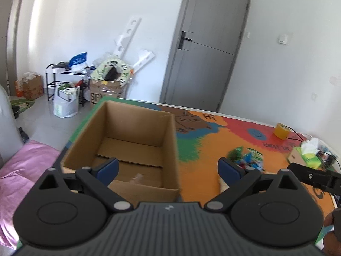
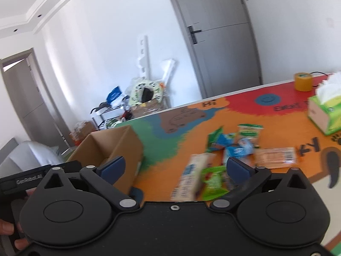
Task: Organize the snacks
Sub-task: 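Move both tools back over the snack pile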
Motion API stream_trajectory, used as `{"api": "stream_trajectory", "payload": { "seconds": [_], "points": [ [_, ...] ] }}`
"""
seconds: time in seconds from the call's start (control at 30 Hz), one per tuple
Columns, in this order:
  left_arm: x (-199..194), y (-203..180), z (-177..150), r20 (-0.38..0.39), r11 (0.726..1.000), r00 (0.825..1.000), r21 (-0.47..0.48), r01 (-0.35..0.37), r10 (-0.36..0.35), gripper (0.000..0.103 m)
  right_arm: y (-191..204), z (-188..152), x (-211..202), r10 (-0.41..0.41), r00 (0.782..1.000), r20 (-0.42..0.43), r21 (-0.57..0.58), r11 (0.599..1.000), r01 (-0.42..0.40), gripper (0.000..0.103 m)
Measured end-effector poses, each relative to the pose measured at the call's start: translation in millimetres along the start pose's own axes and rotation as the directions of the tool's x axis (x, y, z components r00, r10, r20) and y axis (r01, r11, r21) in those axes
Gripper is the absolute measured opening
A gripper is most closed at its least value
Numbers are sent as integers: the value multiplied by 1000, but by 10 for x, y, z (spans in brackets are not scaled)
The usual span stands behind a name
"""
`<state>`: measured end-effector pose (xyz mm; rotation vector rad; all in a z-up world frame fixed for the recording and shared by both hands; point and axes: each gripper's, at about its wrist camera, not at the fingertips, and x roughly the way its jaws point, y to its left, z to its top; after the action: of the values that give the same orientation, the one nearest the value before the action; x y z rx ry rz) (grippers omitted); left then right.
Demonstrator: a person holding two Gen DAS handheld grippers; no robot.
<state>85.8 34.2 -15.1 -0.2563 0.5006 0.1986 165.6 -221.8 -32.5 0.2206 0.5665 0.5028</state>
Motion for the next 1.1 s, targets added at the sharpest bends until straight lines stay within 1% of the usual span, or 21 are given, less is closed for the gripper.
{"api": "stream_trajectory", "payload": {
  "seconds": [0.17,0.4,0.5,0.67,0.77,0.83,0.9,1.03,1.1],
  "points": [
    [14,-190,-52,-7,998,998,27,63,-63,99,-234,-14,-127,-45,999,17,18,999,44,103],
    [54,-435,-112,-19,991,992,53,122,-121,99,-425,-66,-228,-83,996,17,12,996,83,103],
    [103,-550,-140,-39,989,991,74,129,-126,99,-500,-85,-254,-99,995,14,12,995,99,102],
    [190,-671,-218,-58,983,986,91,161,-156,99,-606,-123,-235,-109,994,1,23,994,109,102],
    [251,-726,-260,-67,981,985,97,167,-161,98,-675,-167,-178,-108,994,-21,26,994,109,101],
    [288,-793,-300,-65,975,983,127,180,-173,98,-726,-200,-126,-98,994,-40,32,994,100,101],
    [343,-851,-335,-67,975,984,141,175,-167,97,-781,-230,-71,-96,994,-58,43,994,99,97],
    [492,-931,-390,-90,970,979,145,194,-182,96,-870,-288,30,-97,992,-86,51,994,101,94],
    [571,-957,-413,-98,970,978,146,195,-181,93,-917,-310,82,-95,991,-95,56,993,101,92]
  ]
}}
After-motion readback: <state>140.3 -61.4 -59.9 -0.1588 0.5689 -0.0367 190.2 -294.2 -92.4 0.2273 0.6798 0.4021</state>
